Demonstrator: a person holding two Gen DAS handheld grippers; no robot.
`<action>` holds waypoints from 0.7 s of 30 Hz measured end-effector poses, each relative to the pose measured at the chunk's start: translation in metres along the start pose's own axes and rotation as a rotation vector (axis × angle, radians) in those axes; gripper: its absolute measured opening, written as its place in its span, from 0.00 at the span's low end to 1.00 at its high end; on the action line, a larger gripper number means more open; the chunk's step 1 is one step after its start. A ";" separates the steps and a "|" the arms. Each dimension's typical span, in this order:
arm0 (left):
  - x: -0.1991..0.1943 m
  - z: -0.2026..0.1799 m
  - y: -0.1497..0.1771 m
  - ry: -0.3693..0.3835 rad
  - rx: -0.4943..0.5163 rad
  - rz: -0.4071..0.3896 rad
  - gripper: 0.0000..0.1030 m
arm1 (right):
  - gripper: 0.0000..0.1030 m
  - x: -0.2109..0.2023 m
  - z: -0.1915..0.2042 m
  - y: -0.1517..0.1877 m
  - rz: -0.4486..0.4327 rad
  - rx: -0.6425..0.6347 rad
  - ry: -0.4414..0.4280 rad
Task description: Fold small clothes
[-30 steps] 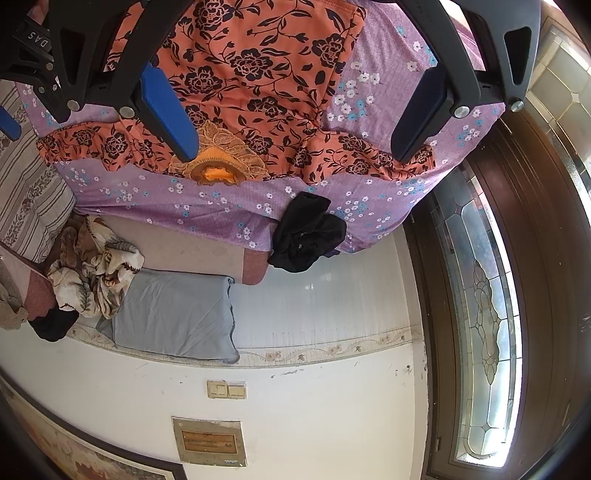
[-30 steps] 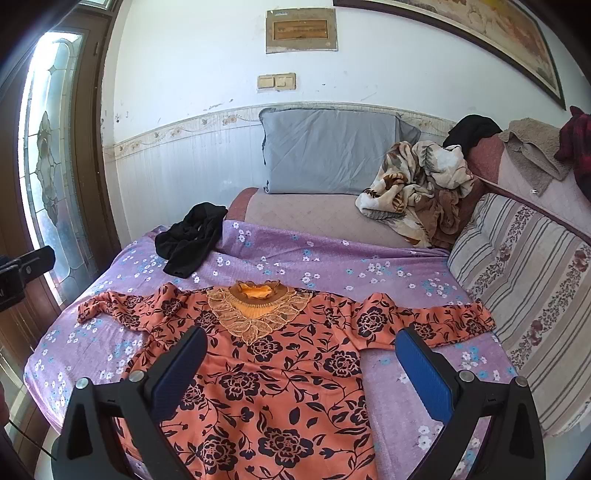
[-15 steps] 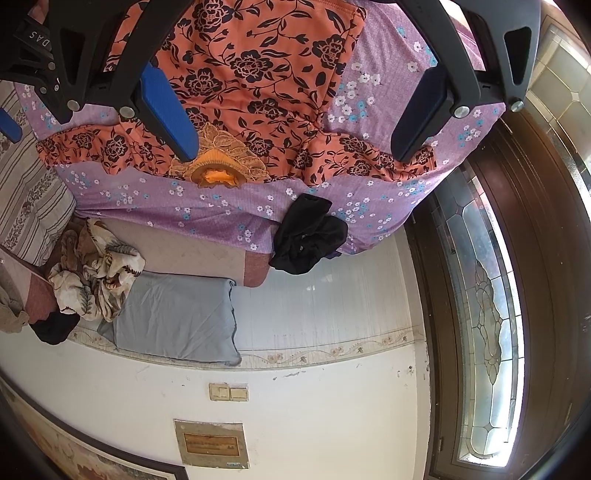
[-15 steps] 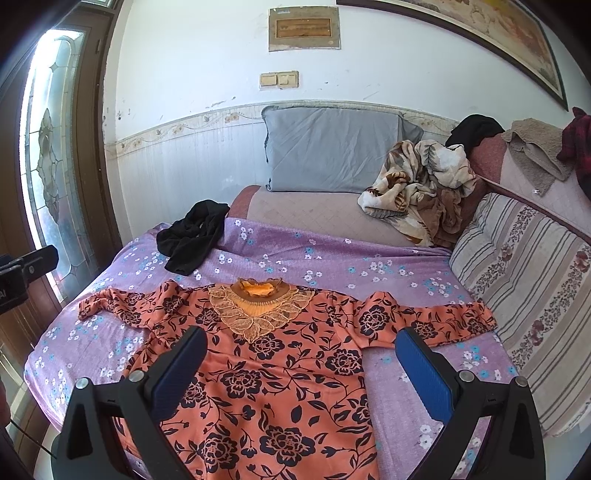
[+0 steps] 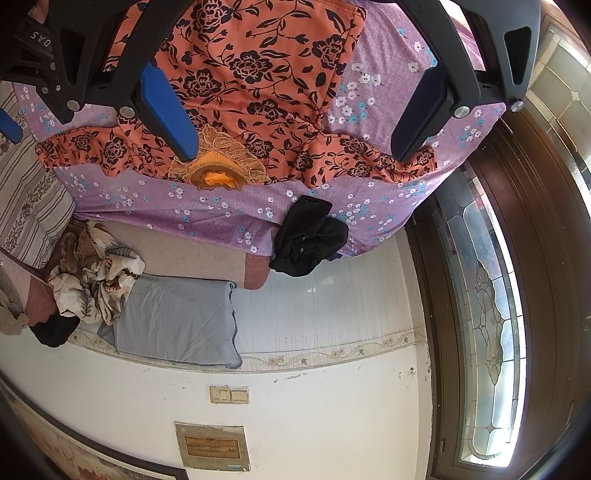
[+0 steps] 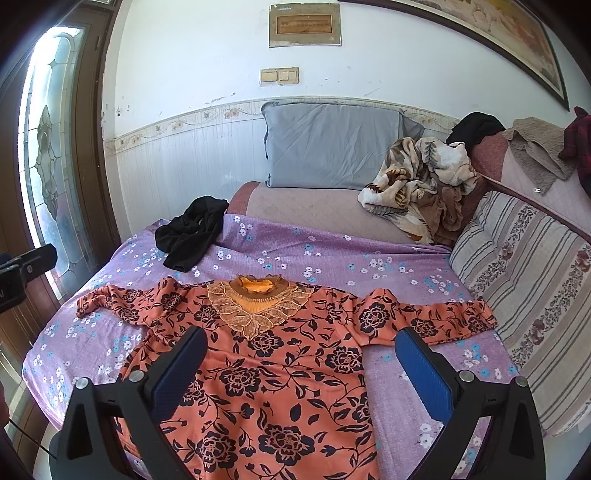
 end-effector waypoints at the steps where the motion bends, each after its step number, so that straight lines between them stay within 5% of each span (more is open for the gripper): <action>1: 0.000 0.000 0.000 0.001 0.000 0.001 1.00 | 1.00 0.001 0.000 0.000 0.001 -0.001 0.001; 21: 0.021 -0.010 0.004 0.009 0.020 0.031 1.00 | 1.00 0.023 -0.001 0.004 0.037 0.002 0.015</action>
Point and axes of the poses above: each gripper's, at about its wrist camera, not at the fingertips, and x roughly the way its jaws point, z to its left, y to its underside, the point moved 5 cm from there along x, roughly the way its jaws point, and after that the axes turned 7 degrees about x, right-handed, at the moved point
